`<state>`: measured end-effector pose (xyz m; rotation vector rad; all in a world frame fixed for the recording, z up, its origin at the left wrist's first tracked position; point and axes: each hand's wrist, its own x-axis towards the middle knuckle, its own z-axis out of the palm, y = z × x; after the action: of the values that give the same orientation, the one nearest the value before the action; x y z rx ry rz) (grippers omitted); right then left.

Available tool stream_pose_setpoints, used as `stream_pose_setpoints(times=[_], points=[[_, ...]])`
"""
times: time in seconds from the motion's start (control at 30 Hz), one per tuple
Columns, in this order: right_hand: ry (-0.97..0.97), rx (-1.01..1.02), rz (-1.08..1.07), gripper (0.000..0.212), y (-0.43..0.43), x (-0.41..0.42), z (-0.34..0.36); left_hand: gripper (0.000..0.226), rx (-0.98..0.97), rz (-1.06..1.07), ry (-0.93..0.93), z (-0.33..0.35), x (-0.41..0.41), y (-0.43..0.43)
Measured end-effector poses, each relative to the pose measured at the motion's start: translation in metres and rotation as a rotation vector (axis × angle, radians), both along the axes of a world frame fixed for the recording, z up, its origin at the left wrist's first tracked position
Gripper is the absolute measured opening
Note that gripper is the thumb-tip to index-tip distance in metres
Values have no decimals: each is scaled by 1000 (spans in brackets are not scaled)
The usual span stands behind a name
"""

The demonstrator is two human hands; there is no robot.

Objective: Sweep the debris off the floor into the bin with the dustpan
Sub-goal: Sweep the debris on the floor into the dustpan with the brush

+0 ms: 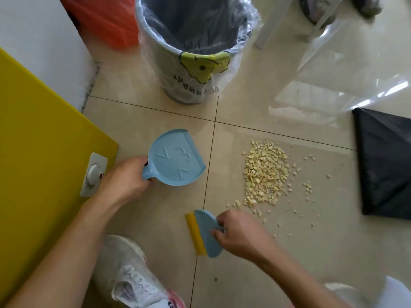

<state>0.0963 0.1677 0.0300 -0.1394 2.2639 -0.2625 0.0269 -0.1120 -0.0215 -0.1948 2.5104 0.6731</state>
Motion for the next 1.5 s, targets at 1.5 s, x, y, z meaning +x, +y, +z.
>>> stream_pose_setpoints(times=[1.5], points=[[260,408,-86,17,249,-14,59,13,97,-11,-16,44,62,104]])
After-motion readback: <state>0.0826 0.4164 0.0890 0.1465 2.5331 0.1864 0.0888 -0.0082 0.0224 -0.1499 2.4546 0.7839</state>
